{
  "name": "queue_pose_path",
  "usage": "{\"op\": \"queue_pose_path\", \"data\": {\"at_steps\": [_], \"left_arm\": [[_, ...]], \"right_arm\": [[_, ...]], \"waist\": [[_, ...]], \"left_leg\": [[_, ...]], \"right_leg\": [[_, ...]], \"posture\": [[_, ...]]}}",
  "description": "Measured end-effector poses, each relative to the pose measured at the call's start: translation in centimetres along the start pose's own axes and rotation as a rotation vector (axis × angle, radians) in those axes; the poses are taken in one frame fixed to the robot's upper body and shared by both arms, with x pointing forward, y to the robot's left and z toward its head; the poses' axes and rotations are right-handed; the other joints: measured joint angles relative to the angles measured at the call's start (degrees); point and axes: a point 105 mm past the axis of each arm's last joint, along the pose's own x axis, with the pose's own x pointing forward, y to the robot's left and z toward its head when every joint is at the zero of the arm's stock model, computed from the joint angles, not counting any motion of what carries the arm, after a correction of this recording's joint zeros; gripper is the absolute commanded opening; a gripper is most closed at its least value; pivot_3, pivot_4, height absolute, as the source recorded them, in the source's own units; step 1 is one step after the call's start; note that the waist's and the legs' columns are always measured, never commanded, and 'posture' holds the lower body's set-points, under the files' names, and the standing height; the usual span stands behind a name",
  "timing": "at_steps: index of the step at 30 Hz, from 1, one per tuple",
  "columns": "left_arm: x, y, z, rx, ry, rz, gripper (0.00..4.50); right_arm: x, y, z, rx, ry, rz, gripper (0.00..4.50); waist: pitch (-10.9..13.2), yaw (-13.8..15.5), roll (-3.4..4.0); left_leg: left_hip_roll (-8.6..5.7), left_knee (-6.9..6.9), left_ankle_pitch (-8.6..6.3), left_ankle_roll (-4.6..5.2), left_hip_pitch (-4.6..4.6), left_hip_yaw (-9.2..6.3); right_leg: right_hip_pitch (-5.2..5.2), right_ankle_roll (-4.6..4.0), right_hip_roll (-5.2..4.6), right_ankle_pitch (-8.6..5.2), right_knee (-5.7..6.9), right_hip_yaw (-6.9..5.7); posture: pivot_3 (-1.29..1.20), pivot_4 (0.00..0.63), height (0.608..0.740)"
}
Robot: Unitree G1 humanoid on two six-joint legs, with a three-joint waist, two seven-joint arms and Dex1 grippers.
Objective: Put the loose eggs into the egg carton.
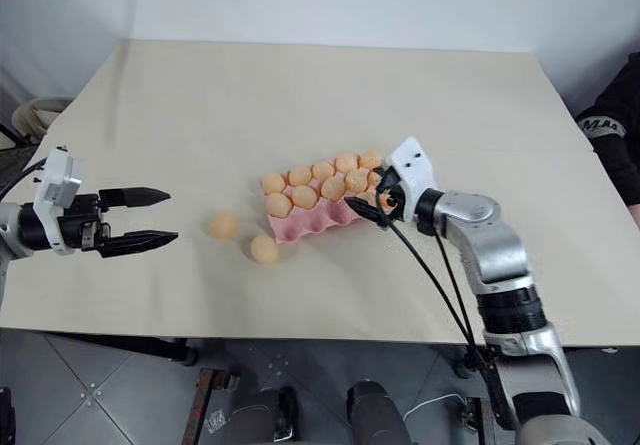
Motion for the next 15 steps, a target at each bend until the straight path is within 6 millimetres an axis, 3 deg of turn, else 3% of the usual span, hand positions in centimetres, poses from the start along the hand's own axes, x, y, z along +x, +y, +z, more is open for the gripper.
{"op": "queue_pose_path", "data": {"at_steps": [10,15], "left_arm": [[0.5,0.2,0.5,0.009,-0.012,-0.029,4.5],[1.2,0.3,0.8,0.018,-0.029,-0.052,4.5]], "right_arm": [[-8.6,-4.7,-2.1,-0.021,0.192,-0.21,4.45],[-11.4,-6.3,-3.3,0.008,0.238,-0.314,4.45]], "waist": [[0.0,0.37,0.0],[0.0,-0.06,0.0]], "left_leg": [[0.0,-0.04,-0.01,0.02,0.0,0.01],[0.0,-0.06,-0.01,0.02,0.0,0.04]], "right_leg": [[0.08,0.0,-0.01,0.0,-0.2,0.0],[0.07,0.0,0.01,0.0,-0.2,0.03]], "posture": [[0.0,0.15,0.74],[0.0,0.15,0.74]]}}
